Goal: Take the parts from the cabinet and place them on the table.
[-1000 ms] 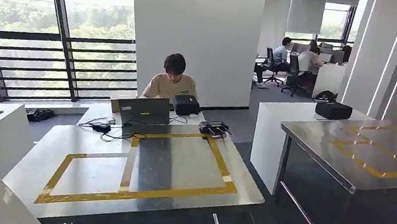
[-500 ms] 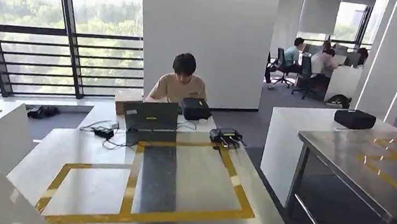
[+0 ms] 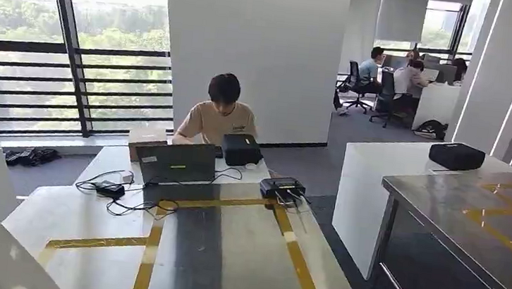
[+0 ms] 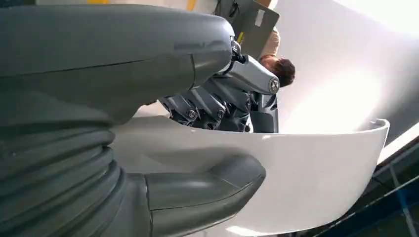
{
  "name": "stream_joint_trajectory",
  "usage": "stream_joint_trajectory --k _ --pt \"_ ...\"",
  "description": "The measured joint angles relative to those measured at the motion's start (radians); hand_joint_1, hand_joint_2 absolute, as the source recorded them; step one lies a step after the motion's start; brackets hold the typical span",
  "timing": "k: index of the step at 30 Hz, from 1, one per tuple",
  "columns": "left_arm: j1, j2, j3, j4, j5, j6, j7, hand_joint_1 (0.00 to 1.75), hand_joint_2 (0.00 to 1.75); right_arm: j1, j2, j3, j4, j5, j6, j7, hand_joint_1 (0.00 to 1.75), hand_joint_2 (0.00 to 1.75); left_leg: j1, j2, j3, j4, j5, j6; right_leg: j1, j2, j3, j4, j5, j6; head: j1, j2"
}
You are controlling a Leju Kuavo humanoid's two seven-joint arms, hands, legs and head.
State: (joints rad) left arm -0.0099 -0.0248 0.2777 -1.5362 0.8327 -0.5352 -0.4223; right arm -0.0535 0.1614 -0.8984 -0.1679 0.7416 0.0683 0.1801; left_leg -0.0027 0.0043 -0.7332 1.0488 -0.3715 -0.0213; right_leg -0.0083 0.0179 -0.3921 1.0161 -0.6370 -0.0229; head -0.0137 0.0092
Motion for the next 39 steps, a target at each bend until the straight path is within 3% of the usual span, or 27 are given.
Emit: stream_joint_trajectory --k 1,2,3,4,6,7,9,10,11,12,14,16,17,18,19,20,21,23,26,30,33,39 --pt "0.001 0.0 0.0 0.0 0.002 0.002 0.003 1.75 1.75 0.0 0.0 0.0 0.0 0.0 0.0 -0.004 0.0 0.0 -0.001 -0.001 0.015 0.012 -0.008 0.007 0.002 -0.001 0.006 -0.011 -0.016 0.009 0.002 0.0" --pt "0.002 0.0 0.0 -0.003 0.002 0.003 0.003 1.75 1.75 0.0 0.0 -0.001 0.0 0.0 -0.002 -0.001 0.0 0.0 -0.001 -0.005 0.018 0.009 -0.001 0.015 0.003 -0.003 0.032 -0.013 -0.011 0.015 0.002 0.0" --pt "-0.002 0.0 0.0 -0.003 0.002 0.004 0.005 1.75 1.75 -0.001 0.0 -0.001 0.0 0.0 -0.002 0.0 0.0 0.0 0.003 -0.004 0.027 0.006 -0.003 0.022 0.004 -0.003 0.03 -0.009 0.005 0.022 0.003 0.0" --pt "-0.006 0.0 0.0 -0.004 -0.001 0.005 0.007 1.75 1.75 -0.004 0.0 -0.001 0.0 0.0 -0.002 0.0 0.0 0.0 0.005 -0.006 0.041 -0.004 -0.005 0.027 0.004 -0.003 0.017 0.02 0.02 0.029 0.003 0.001" --pt "-0.01 0.002 0.0 0.0 -0.019 0.02 0.017 1.75 1.75 -0.007 0.0 -0.001 0.0 0.0 -0.001 -0.001 0.0 0.0 0.005 -0.006 0.064 -0.017 -0.018 0.043 0.0 -0.008 -0.067 0.151 0.05 0.037 0.006 0.001" --pt "-0.011 0.003 0.0 0.004 -0.03 0.026 0.025 1.75 1.75 -0.009 0.001 -0.001 0.0 0.0 -0.001 -0.001 0.0 0.0 0.005 -0.006 0.072 -0.019 -0.027 0.047 0.0 -0.009 -0.117 0.211 0.025 0.039 0.007 0.001" --pt "-0.011 0.008 0.0 0.019 -0.048 0.035 0.031 1.75 1.75 -0.007 0.0 -0.001 0.0 0.001 -0.001 0.0 0.0 0.0 0.003 -0.011 0.09 -0.019 -0.047 0.05 0.0 -0.009 -0.191 0.269 -0.087 0.042 0.009 0.002" --pt "-0.011 0.014 0.0 0.03 -0.068 0.037 0.03 1.75 1.75 -0.007 0.0 -0.001 0.0 0.001 -0.002 0.0 0.0 0.0 0.003 -0.014 0.101 -0.019 -0.056 0.05 0.0 -0.009 -0.213 0.266 -0.12 0.041 0.009 0.002" --pt "-0.011 0.02 0.0 0.04 -0.092 0.044 0.027 1.75 1.75 -0.006 0.0 -0.002 0.0 0.002 -0.002 0.0 0.0 0.0 0.002 -0.016 0.112 -0.018 -0.065 0.049 0.0 -0.009 -0.225 0.242 -0.113 0.039 0.01 0.001" --pt "-0.011 0.024 0.0 0.048 -0.115 0.05 0.023 1.75 1.75 -0.006 0.0 -0.002 0.0 0.002 -0.002 0.0 0.0 0.0 0.001 -0.017 0.126 -0.017 -0.076 0.047 0.001 -0.009 -0.222 0.183 -0.053 0.034 0.01 0.001" --pt "-0.012 0.029 0.0 0.059 -0.161 0.07 0.007 1.75 1.75 -0.005 0.0 -0.002 0.0 0.001 -0.002 0.0 0.0 0.0 0.001 -0.016 0.144 -0.018 -0.092 0.042 0.004 -0.011 -0.194 0.029 0.127 0.022 0.01 0.001" --pt "-0.023 0.034 -0.003 0.076 -0.299 0.144 -0.028 1.75 1.75 -0.005 0.001 -0.003 0.0 0.0 -0.002 -0.007 0.0 0.0 -0.003 -0.024 0.155 -0.013 -0.102 0.029 0.011 -0.01 -0.2 0.034 0.087 0.016 0.01 0.001" --pt "-0.026 0.037 -0.006 0.081 -0.389 0.203 -0.044 1.75 1.75 -0.005 0.001 -0.003 0.0 0.0 -0.002 -0.007 0.0 0.0 -0.003 -0.024 0.157 -0.013 -0.104 0.022 0.013 -0.01 -0.198 0.025 0.125 0.01 0.01 0.001" --pt "-0.027 0.042 -0.009 0.088 -0.473 0.258 -0.061 1.75 1.75 -0.004 0.001 -0.003 0.0 0.002 -0.003 -0.006 0.0 0.0 -0.004 -0.025 0.153 0.006 -0.086 0.013 0.009 -0.009 -0.192 0.017 0.146 0.003 0.01 0.002" --pt "-0.033 0.048 -0.013 0.094 -0.53 0.302 -0.076 1.75 1.75 -0.003 0.002 -0.004 0.0 0.004 -0.003 -0.007 0.0 0.0 -0.006 -0.02 0.16 -0.017 -0.125 0.048 0.01 -0.008 -0.186 0.017 0.148 0.021 0.006 0.001" --pt "-0.044 0.053 -0.016 0.102 -0.594 0.346 -0.091 1.75 1.75 -0.004 0.003 -0.004 0.0 0.007 -0.003 -0.007 0.0 0.0 -0.007 -0.02 0.163 -0.011 -0.112 0.067 0.011 -0.008 -0.183 0.017 0.149 0.016 0.008 0.001" --pt "-0.06 0.058 -0.019 0.118 -0.66 0.395 -0.106 1.75 1.75 -0.005 0.003 -0.004 0.0 0.013 -0.003 -0.007 0.0 0.0 -0.006 -0.021 0.159 -0.017 -0.114 0.056 0.013 -0.008 -0.183 0.017 0.147 0.014 0.004 0.002" --pt "-0.105 0.073 -0.022 0.167 -0.792 0.502 -0.131 1.75 1.75 -0.007 0.003 -0.003 0.0 0.033 -0.002 -0.007 0.0 0.0 -0.004 -0.022 0.17 -0.025 -0.108 0.024 0.013 -0.008 -0.183 0.018 0.147 0.009 0.005 0.002" --pt "-0.179 0.108 -0.023 0.255 -0.976 0.66 -0.15 1.75 1.75 -0.007 0.003 0.0 0.0 0.064 0.006 -0.007 0.0 0.0 -0.004 -0.022 0.172 -0.03 -0.105 0.02 0.012 -0.008 -0.184 0.018 0.147 0.006 0.004 0.002" --pt "-0.324 0.155 -0.058 0.445 -1.289 0.907 -0.116 1.75 1.75 -0.012 0.003 0.022 0.0 0.095 0.01 -0.007 0.0 0.0 -0.004 -0.023 0.172 -0.032 -0.103 0.016 0.013 -0.009 -0.185 0.018 0.147 0.004 0.004 0.002" --pt "-0.422 0.167 -0.108 0.563 -1.417 0.981 -0.111 1.75 1.75 -0.019 0.003 0.027 0.0 0.102 0.01 -0.007 0.0 0.0 -0.004 -0.024 0.172 -0.032 -0.102 0.013 0.012 -0.009 -0.184 0.018 0.148 0.003 0.005 0.002" --pt "-0.491 0.153 -0.253 0.713 -1.635 1.06 -0.068 1.75 1.75 -0.02 0.003 0.032 0.0 0.101 0.017 -0.007 0.0 0.0 -0.006 -0.022 0.172 -0.031 -0.103 0.013 0.007 -0.006 -0.184 0.016 0.15 0.004 0.005 0.002"
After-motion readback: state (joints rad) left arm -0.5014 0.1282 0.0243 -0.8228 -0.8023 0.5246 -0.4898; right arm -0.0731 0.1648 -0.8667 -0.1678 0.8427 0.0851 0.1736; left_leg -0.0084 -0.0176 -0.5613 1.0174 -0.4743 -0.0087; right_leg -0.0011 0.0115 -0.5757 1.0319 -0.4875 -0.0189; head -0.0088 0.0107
